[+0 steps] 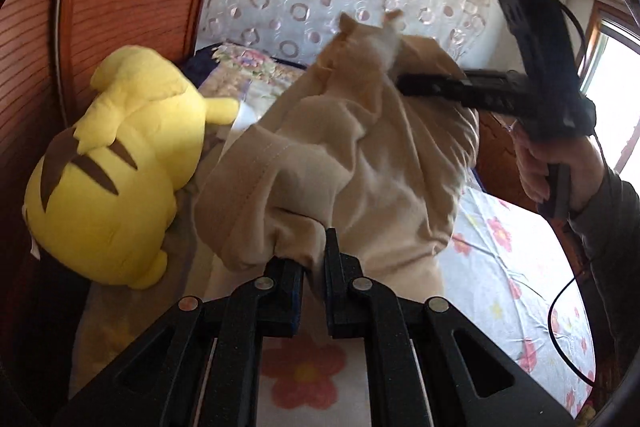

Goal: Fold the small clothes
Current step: 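Carry the folded shirt beside the yellow plush toy and release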

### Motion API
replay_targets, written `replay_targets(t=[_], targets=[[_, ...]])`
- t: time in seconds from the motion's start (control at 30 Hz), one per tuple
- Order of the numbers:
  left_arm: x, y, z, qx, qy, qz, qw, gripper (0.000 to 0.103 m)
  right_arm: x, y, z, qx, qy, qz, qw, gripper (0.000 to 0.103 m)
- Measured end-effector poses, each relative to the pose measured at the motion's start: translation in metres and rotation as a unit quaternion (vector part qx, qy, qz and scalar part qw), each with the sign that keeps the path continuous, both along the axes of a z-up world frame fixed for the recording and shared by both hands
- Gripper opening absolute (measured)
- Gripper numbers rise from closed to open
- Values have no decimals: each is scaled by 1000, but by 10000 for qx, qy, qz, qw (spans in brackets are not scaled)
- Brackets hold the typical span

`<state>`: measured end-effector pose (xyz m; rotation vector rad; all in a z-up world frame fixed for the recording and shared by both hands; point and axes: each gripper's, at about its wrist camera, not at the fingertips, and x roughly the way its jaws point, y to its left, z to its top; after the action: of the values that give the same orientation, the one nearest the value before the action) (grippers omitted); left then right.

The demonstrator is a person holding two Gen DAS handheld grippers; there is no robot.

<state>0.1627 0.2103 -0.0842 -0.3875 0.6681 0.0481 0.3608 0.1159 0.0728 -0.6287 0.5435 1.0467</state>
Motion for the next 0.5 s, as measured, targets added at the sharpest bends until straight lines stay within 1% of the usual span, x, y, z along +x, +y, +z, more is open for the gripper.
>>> replay_targets(t=[0.1, 0.2, 0.27, 0.3, 0.37, 0.4, 0.43, 0.47, 0.5], targets=[[0, 6, -10, -54, 153, 61, 9999, 9, 19, 39, -10, -154, 102, 122, 9998, 16], [-1, 17, -14, -62, 291, 118, 9995, 9, 35, 65, -20, -142, 188, 186, 9995, 16], [-1, 17, -15, -21, 341, 104, 9994, 9, 48, 77, -26, -135, 314, 31, 9994, 17], [0, 15, -16, 52, 368, 95, 9993, 9, 47, 77, -29, -97, 398, -81, 9991, 20], [0, 11, -14, 196, 409, 72, 9989, 13, 52, 83, -33, 22, 421, -297, 9987, 29], [-2, 10, -12, 252, 378, 88, 9989, 17, 54, 85, -34, 78, 406, -388, 9984, 31], [-4, 9, -11, 294, 355, 114, 9989, 21, 46, 80, -35, 152, 410, -440, 9981, 36], [-10, 10, -10, 298, 344, 167, 9988, 24, 46, 77, -35, 211, 384, -510, 9977, 38], [-11, 11, -10, 324, 338, 232, 9986, 31, 42, 75, -37, 260, 355, -574, 9974, 38]])
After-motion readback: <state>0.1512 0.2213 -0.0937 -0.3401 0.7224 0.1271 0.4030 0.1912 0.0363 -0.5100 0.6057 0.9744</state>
